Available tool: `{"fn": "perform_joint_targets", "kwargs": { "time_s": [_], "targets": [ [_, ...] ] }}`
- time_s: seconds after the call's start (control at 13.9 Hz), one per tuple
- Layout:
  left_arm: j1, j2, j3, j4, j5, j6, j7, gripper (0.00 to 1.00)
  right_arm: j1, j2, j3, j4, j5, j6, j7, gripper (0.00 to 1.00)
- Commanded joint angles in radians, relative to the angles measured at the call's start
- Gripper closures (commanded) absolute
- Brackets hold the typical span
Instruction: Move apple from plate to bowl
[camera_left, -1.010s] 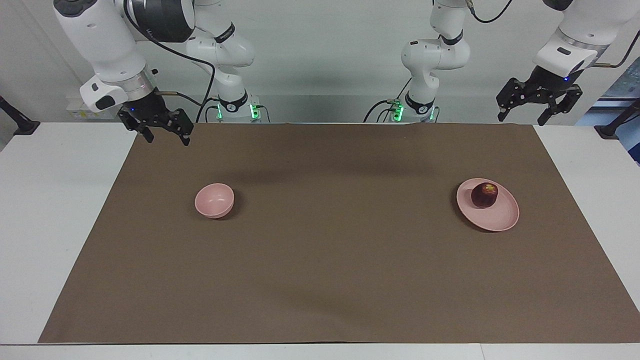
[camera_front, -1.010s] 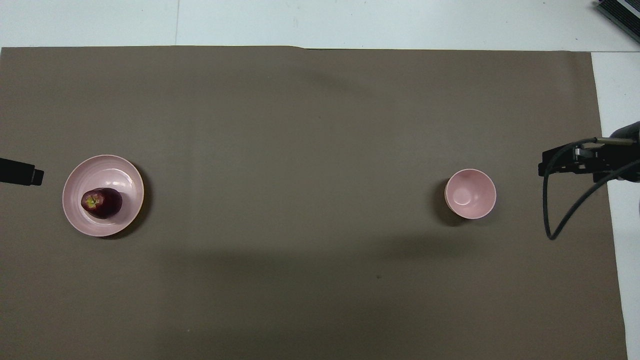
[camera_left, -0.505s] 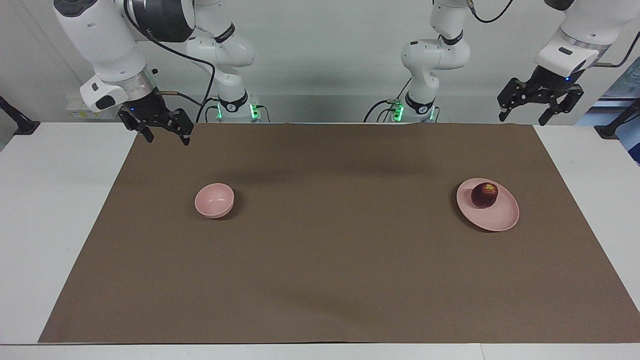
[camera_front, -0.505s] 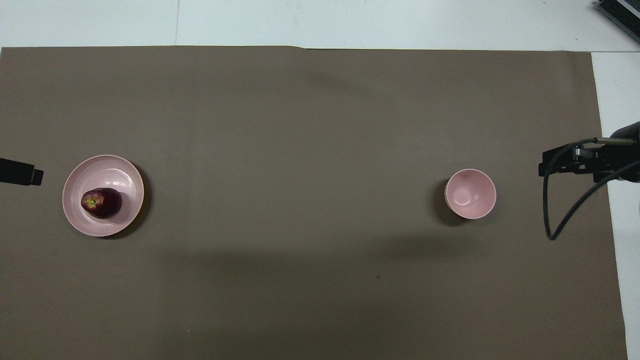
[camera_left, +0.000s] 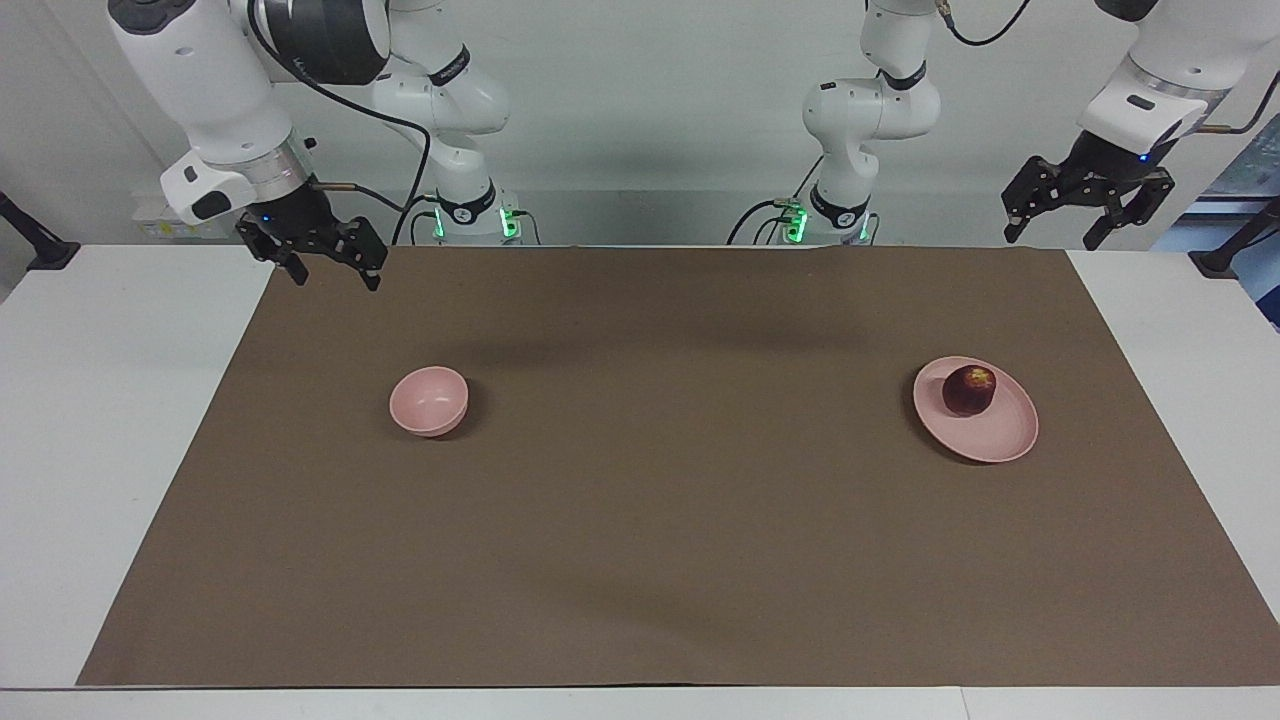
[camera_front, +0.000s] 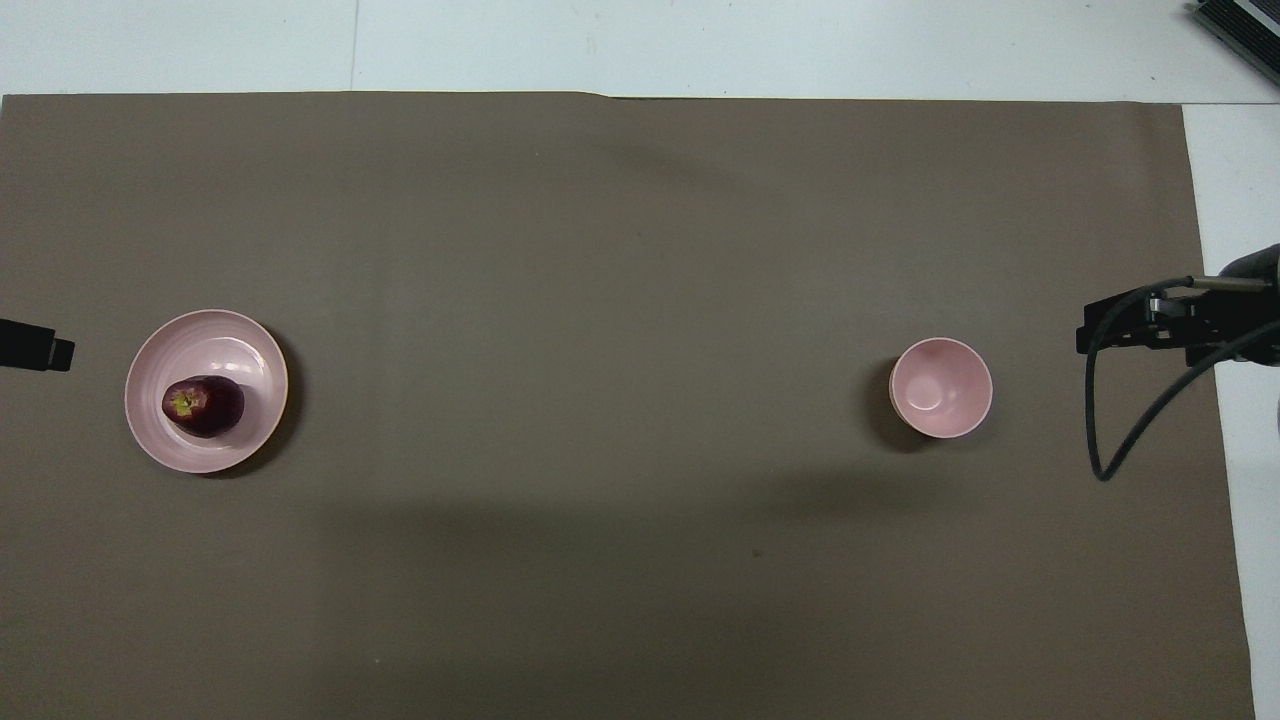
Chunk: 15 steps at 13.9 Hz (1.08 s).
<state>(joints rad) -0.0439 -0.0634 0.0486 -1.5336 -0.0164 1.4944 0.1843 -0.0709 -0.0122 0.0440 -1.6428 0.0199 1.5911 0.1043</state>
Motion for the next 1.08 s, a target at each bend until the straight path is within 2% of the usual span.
{"fn": "perform_joint_targets", "kwargs": {
  "time_s": [0.0,1.01],
  "targets": [
    [0.004,0.01,0.002,0.024,0.01,-0.016,-0.002,0.0,-0.003,-0.023,0.001,-0.022,0.005,-0.008,-0.021,0.0],
    [-0.007,-0.003,-0.004,0.003,0.007,-0.013,-0.011,0.0,-0.004,-0.023,0.001,-0.023,0.006,-0.008,-0.021,0.0]
  ]
}}
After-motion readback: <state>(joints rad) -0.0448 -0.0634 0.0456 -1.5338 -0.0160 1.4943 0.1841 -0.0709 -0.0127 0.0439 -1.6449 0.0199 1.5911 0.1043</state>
